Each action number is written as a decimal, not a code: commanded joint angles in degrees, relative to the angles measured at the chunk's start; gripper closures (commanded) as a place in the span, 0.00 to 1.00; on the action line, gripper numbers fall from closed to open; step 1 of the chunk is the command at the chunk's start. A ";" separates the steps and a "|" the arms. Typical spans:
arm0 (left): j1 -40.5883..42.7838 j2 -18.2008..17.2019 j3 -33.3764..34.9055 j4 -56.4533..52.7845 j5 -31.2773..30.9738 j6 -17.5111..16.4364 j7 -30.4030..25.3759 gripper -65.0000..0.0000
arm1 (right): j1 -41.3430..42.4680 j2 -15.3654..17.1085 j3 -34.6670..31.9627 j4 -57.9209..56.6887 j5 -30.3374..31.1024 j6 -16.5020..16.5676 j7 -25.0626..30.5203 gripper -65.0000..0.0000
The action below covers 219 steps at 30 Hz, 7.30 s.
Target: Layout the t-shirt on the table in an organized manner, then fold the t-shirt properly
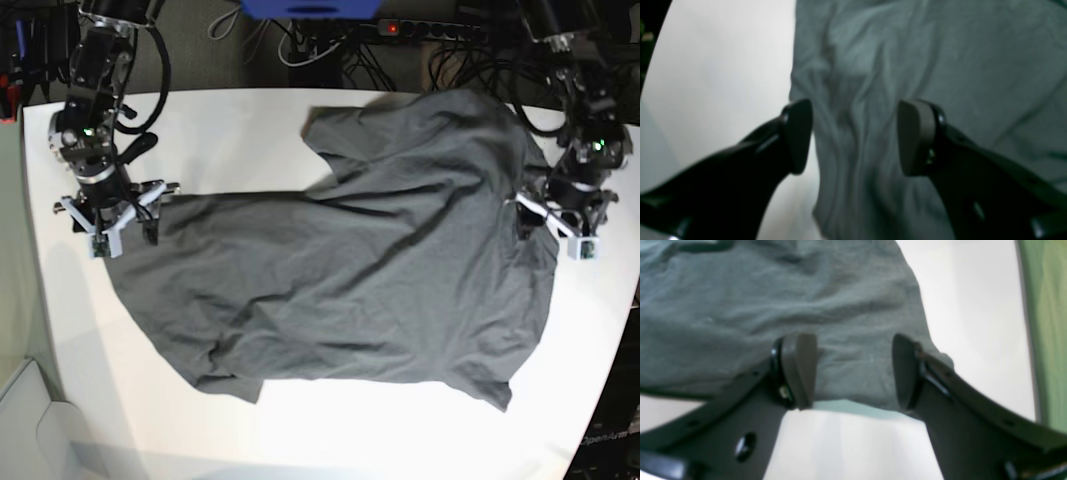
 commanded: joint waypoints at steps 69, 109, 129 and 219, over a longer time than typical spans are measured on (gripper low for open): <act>-6.75 -7.18 6.34 -24.62 -3.76 -0.06 -9.17 0.40 | -14.36 5.01 -2.92 1.94 0.47 9.30 1.76 0.44; -3.76 -8.50 5.81 -26.20 2.13 -0.15 -10.49 0.40 | 19.31 6.60 -6.34 -4.92 0.47 13.65 -12.04 1.00; -6.66 -10.52 6.34 -19.87 8.81 -11.93 -9.78 0.40 | -8.91 7.39 7.11 14.16 0.38 13.65 -15.91 1.00; -22.22 -10.26 2.39 -21.89 37.38 -16.41 -1.43 0.90 | 5.33 5.01 -9.51 9.59 -7.18 13.65 -18.90 0.84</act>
